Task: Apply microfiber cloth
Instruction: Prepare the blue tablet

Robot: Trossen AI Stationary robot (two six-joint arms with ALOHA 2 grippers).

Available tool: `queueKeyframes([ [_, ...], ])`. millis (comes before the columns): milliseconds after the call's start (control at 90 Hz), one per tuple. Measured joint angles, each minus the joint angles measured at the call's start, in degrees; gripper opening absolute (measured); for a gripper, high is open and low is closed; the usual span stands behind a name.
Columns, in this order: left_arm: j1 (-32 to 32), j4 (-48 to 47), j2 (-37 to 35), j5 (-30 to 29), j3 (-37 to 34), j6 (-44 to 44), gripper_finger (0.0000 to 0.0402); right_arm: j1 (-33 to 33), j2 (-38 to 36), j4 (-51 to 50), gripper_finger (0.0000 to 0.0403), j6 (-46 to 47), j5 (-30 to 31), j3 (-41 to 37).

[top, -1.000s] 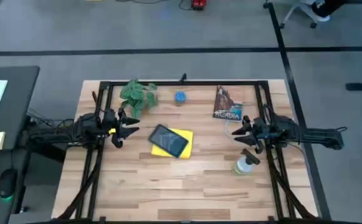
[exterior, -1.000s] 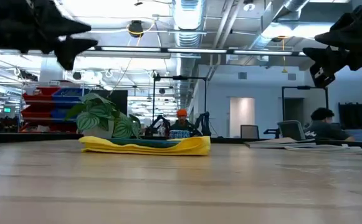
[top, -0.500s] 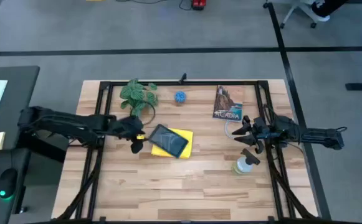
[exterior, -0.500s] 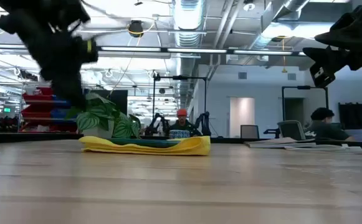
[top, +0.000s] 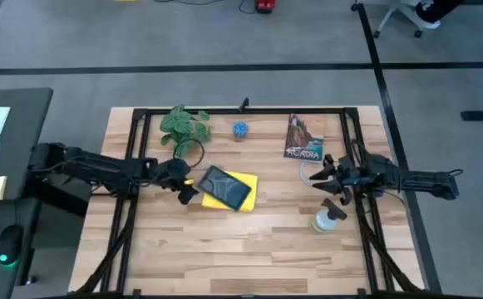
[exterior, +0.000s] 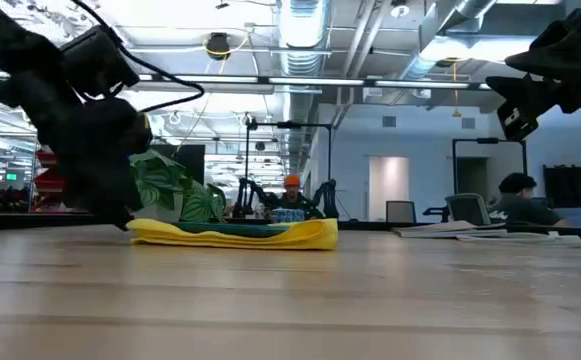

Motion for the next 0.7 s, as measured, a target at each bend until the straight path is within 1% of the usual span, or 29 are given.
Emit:
queueKeyframes([
  [211, 5.28, 9.34, 1.57, 6.66, -4.67, -5.4, 0.0252, 0.0, -0.02, 0.0, 0.0127, 0.0, 0.0, -0.01],
  [344, 7.34, 16.21, 4.22, 10.17, -7.1, -8.37, 0.0252, 0.01, -0.02, 0.0, 0.0127, 0.0, 0.0, -0.01],
  [489, 7.53, 20.58, 6.78, 11.22, -7.04, -10.91, 0.0252, 0.01, 0.0, 0.0, 0.0127, 0.0, 0.0, -0.01],
  [700, 7.53, 21.11, 12.21, 12.6, -3.98, -12.03, 0.0252, 0.01, 0.0, 0.0, 0.0127, 0.0, 0.0, 0.01],
])
